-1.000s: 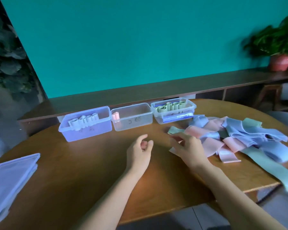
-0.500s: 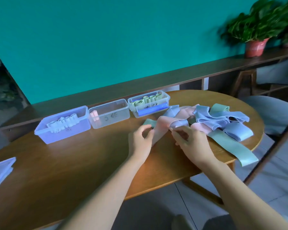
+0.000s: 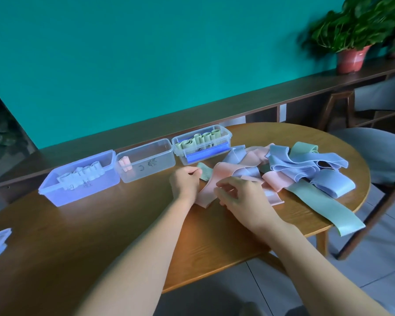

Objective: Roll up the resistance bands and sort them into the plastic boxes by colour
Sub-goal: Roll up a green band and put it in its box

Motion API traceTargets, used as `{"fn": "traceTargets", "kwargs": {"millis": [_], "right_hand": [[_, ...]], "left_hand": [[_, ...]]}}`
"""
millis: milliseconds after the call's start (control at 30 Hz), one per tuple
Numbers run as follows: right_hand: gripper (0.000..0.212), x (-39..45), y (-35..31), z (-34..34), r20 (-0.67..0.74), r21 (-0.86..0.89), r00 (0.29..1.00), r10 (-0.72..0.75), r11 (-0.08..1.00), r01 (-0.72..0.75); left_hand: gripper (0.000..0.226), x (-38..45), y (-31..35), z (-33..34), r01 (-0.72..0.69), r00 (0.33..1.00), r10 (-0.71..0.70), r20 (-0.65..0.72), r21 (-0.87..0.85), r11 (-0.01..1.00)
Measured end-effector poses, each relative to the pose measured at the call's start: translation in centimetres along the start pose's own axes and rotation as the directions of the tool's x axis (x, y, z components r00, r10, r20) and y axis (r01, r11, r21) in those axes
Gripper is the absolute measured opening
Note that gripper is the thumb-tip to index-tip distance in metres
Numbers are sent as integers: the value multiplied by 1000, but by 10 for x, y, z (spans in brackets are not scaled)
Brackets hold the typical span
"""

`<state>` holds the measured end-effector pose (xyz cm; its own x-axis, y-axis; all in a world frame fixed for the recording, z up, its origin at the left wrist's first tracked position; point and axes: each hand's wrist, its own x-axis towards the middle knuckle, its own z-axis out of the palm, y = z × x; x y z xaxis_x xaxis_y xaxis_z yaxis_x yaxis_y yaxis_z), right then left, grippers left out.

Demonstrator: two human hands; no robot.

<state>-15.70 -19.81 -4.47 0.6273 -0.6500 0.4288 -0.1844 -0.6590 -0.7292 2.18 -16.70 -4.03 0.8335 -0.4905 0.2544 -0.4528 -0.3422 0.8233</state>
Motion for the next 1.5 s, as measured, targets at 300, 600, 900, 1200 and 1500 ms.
{"fn": "traceTargets", "kwargs": {"millis": [300, 600, 900, 1200, 1500], "right_hand": [[18, 3, -22, 5, -29, 61, 999, 23, 998, -21], [19, 11, -64, 10, -115, 152, 992, -58, 986, 75], [29, 42, -156, -34, -177, 121, 959, -221, 962, 244], [40, 14, -248, -40, -84, 280, 946, -313, 904, 324], [5, -7, -244, 9, 216, 358, 918, -332, 902, 242]], "left_hand": [[12, 11, 44, -51, -239, 962, 216, -169, -130, 962], [18, 16, 95, -137, -416, 900, 387, -198, -128, 900], [28, -22, 126, -222, -511, 852, 468, -233, -179, 841], [23, -107, 130, -306, -517, 850, 470, -238, -203, 831], [32, -140, 45, -323, -316, 946, 275, -171, -306, 898]]}}
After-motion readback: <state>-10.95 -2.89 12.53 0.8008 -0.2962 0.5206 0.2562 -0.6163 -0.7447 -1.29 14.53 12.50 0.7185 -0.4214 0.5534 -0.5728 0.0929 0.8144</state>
